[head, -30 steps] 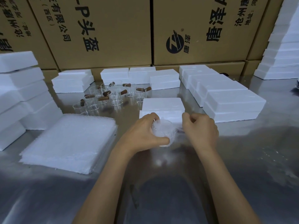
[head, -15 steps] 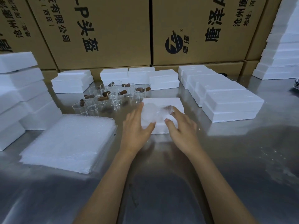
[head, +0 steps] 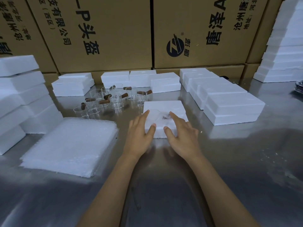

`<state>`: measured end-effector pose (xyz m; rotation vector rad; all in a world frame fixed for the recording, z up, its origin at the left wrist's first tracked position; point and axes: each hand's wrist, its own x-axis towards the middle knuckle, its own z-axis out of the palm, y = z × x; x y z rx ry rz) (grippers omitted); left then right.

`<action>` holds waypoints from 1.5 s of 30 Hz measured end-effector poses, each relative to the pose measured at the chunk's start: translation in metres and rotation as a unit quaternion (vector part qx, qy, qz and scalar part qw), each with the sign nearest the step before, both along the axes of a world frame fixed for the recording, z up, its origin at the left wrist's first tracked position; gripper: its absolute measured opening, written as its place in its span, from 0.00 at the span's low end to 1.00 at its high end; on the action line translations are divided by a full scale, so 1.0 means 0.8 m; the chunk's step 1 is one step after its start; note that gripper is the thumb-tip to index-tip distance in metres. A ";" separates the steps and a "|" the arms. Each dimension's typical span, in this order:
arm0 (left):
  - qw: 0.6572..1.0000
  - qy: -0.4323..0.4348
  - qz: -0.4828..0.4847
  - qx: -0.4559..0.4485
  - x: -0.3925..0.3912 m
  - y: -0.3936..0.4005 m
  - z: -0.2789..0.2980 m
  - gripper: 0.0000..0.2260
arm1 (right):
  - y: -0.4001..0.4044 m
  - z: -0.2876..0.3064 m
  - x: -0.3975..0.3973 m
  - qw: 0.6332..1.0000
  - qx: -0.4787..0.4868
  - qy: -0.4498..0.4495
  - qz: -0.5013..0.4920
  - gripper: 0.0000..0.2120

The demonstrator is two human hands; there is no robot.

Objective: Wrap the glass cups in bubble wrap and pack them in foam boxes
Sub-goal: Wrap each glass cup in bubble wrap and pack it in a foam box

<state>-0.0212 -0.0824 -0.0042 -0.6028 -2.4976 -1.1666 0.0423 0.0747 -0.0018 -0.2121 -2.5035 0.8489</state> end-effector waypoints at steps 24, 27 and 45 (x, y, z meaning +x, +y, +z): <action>0.904 -0.295 -0.035 0.309 -0.017 0.013 0.034 0.13 | 0.044 0.024 -0.034 0.895 -0.444 -0.031 -0.036 0.34; 0.903 -0.277 -0.056 0.324 -0.015 0.011 0.034 0.13 | 0.047 0.021 -0.031 0.884 -0.467 -0.024 -0.025 0.33; 0.876 -0.140 -0.045 0.459 -0.008 -0.019 0.068 0.16 | 0.045 0.063 -0.001 0.853 -0.463 0.229 -0.077 0.11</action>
